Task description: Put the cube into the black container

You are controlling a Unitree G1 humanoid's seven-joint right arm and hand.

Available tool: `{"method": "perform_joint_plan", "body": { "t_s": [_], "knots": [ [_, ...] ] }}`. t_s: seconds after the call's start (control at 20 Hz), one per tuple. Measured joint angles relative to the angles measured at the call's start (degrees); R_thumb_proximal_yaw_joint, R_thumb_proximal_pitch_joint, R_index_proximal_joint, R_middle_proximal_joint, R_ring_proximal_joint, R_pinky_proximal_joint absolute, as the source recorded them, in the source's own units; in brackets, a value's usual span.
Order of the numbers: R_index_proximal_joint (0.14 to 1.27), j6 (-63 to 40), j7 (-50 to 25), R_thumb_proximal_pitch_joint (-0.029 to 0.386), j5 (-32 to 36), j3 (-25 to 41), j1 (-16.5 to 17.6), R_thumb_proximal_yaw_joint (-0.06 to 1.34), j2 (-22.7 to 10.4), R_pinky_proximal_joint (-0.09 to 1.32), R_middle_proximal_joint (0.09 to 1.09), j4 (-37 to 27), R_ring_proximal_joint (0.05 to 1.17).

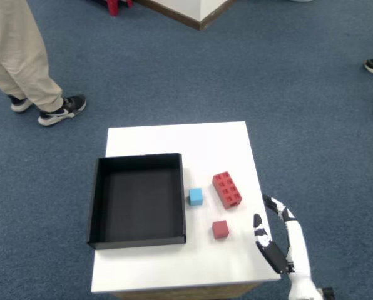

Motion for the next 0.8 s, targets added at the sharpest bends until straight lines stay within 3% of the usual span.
{"method": "perform_joint_plan", "body": {
  "t_s": [0.2, 0.45, 0.55, 0.8],
  "knots": [
    [0.36, 5.57, -14.08, 0.117, -6.14, 10.11, -0.04, 0.52, 1.27, 0.27, 0.31, 0.75, 0.32],
    [0.34, 22.00, -35.50, 0.083, -16.96, 21.36, -0.99, 0.50, 0.53, 0.26, 0.30, -5.46, 0.31],
    [0.34, 26.94, -41.06, 0.066, -19.77, 23.98, -1.23, 0.47, 0.32, 0.26, 0.30, -8.01, 0.31],
    [0.34, 34.06, -45.86, 0.014, -22.41, 26.75, -2.02, 0.45, -1.23, 0.24, 0.29, -12.33, 0.29]
  ]
}}
